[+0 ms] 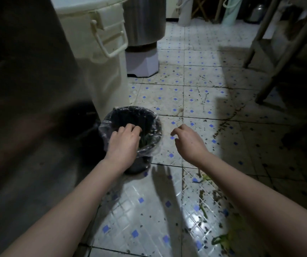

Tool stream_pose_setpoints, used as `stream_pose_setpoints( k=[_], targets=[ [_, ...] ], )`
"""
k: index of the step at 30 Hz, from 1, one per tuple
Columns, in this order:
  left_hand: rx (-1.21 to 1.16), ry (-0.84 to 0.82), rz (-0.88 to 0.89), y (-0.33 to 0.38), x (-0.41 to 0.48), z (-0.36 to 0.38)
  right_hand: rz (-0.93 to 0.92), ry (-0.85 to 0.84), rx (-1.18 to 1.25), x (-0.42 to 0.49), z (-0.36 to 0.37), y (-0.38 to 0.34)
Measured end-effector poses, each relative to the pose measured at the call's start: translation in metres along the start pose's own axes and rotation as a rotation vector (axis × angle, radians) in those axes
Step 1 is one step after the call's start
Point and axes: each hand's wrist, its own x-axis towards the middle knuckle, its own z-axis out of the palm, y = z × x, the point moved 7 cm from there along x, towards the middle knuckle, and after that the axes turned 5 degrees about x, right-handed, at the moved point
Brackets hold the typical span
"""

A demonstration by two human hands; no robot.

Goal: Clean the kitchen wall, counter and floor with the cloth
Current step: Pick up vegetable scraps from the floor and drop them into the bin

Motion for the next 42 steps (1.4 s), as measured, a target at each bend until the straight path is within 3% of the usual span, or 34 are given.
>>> stream_pose_setpoints(
  k=[12,22,32,42],
  targets=[
    [-0.032,-0.038,0.263,0.120,0.015,0.028,0.159,-0.019,-0.080,-0.060,-0.017,0.096],
    [0.038,-0.276,0.378,0.177,-0.004,0.106,0.267,-0.092,-0.093,-0.089,0.011,0.157],
    [-0.007,-0.415,0.370,0.211,-0.006,0.170,0.435,-0.096,0.058,-0.097,0.042,0.213],
    [-0.023,-0.468,0.369,0.244,-0.003,0.217,0.459,-0.206,0.063,-0.113,0.064,0.245]
  ],
)
